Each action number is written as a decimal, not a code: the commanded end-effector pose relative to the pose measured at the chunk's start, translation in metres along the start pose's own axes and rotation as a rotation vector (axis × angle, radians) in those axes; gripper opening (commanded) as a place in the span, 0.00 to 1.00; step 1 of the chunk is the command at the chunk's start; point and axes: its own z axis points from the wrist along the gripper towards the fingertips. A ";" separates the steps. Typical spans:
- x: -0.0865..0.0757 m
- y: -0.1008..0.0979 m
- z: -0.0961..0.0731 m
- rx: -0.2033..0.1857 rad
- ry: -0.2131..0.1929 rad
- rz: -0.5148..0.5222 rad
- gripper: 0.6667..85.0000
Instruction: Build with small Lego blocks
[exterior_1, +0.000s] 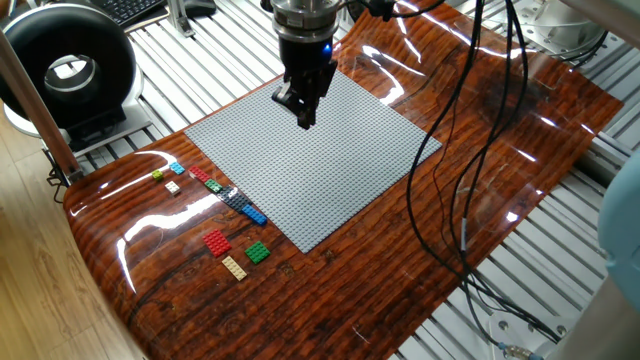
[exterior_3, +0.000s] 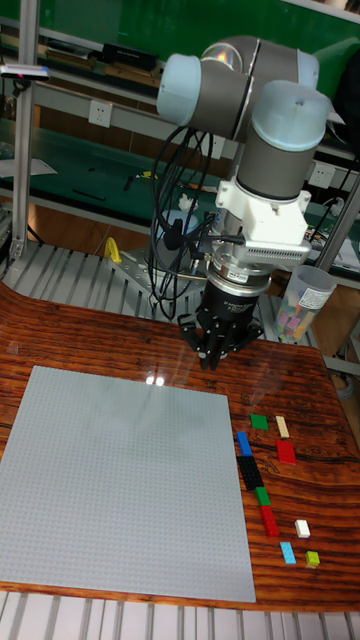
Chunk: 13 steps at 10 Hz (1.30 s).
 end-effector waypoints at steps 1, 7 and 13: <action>-0.005 0.000 -0.001 -0.001 -0.019 0.064 0.21; -0.052 0.019 0.024 -0.008 -0.080 0.112 0.23; -0.042 0.003 0.026 0.057 -0.042 0.088 0.24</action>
